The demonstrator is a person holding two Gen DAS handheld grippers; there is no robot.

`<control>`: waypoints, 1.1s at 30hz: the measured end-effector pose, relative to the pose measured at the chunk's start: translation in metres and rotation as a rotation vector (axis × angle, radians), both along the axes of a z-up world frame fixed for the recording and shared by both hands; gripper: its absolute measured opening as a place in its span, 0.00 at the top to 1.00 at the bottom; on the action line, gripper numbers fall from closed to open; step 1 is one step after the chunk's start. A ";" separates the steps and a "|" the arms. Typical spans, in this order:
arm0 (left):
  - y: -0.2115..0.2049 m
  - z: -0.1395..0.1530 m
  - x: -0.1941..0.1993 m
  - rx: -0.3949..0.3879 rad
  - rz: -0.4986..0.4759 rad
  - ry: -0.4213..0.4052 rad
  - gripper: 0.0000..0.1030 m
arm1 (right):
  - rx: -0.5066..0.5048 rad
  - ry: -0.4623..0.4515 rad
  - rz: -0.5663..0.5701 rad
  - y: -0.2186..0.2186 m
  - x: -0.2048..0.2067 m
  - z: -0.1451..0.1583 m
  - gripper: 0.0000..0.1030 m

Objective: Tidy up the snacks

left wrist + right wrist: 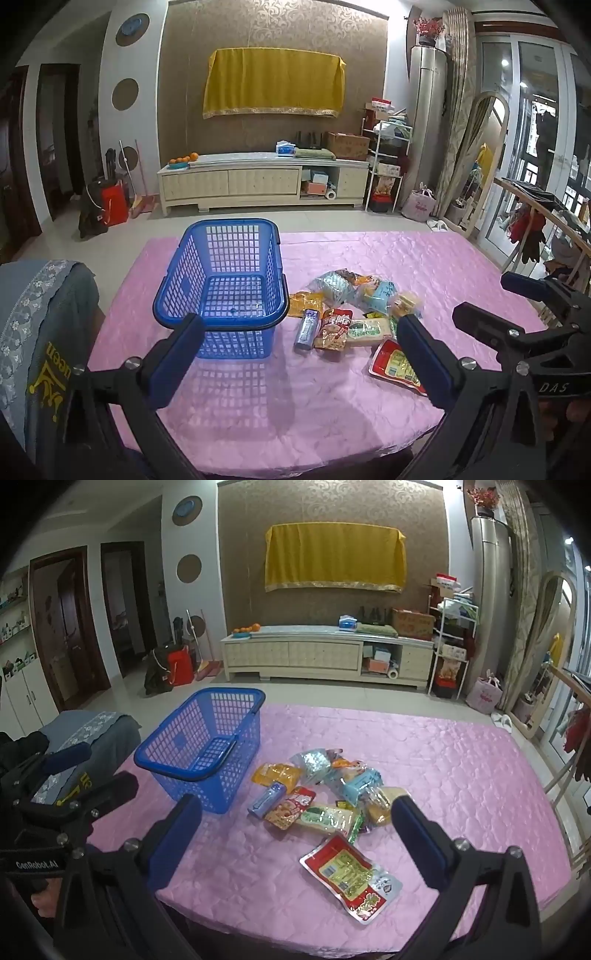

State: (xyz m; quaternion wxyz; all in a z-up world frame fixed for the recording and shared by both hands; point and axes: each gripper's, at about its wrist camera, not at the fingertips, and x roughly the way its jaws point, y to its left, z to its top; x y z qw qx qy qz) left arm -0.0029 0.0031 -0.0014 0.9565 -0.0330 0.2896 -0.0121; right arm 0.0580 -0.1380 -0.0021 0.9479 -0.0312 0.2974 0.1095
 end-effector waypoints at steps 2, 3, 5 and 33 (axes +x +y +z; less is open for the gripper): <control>0.000 0.001 0.002 0.003 -0.001 0.002 0.00 | -0.001 -0.002 0.001 0.000 0.000 0.000 0.00; 0.000 0.001 0.002 0.002 -0.002 0.002 0.00 | 0.000 0.000 0.000 0.000 0.000 0.000 0.00; -0.001 0.000 0.002 0.000 -0.004 0.004 0.00 | -0.001 -0.006 -0.004 0.001 0.000 0.000 0.00; -0.001 0.000 0.004 -0.003 -0.007 0.013 0.00 | -0.009 -0.009 0.008 -0.001 -0.003 0.002 0.00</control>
